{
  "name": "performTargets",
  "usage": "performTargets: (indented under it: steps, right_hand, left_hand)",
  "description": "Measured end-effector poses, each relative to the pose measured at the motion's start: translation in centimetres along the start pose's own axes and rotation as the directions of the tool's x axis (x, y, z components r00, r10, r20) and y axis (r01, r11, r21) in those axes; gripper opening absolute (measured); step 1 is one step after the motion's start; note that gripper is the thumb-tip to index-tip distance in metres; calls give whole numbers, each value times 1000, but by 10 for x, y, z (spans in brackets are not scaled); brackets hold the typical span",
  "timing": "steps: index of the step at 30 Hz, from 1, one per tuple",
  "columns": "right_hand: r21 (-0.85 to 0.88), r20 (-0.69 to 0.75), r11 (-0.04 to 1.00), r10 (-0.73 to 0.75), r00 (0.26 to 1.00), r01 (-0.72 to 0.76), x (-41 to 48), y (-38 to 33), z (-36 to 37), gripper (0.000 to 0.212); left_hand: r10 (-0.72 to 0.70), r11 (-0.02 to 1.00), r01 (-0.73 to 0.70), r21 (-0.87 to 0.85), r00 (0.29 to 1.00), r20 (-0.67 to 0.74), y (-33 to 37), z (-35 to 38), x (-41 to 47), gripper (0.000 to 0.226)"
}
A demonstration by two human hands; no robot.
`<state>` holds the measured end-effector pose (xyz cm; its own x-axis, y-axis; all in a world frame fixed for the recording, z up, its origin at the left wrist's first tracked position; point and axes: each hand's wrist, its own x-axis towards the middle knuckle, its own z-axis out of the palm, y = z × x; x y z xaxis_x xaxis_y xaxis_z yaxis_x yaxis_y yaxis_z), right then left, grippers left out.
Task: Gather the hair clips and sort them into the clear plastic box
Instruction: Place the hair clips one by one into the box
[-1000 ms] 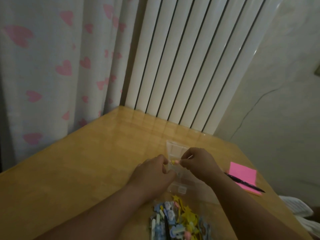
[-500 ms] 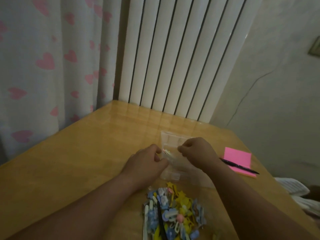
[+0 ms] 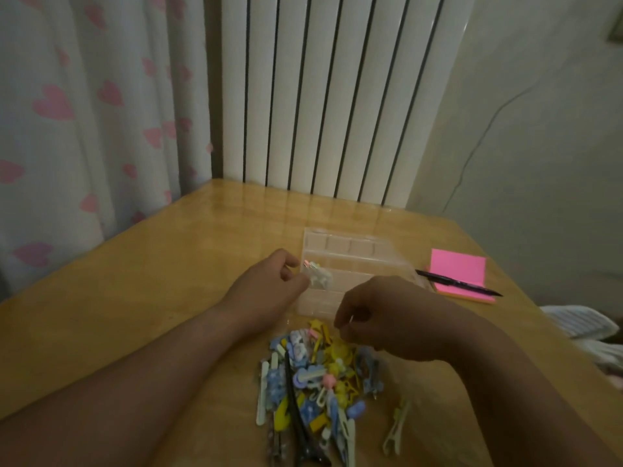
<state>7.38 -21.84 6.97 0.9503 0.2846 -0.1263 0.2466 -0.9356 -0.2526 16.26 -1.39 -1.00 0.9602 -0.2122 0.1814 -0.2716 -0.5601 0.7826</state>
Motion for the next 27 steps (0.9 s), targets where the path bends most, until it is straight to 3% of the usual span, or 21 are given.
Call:
performTargets:
  steps: [6,15,21,27]
  right_hand:
    - [48,159,997,-69,985,62,-4,1,-3,22]
    - [110,213,985,-153,965,132,-4,5,-4,23]
    - [148,143,979,-160,977,139,-5,13,-8,12]
    - [421,-105,900,-72,992,110,-6,25,-15,14]
  left_hand:
    - [6,1000,-6,-6,1000,2,-1,0,1,39]
    - [13,1000,-13,-6,1000,8,0,-1,1,39]
    - [6,1000,-5,-16,1000,18,1,-2,0,37]
    - [19,1000,-19,9,1000,16,-4,0,2,38]
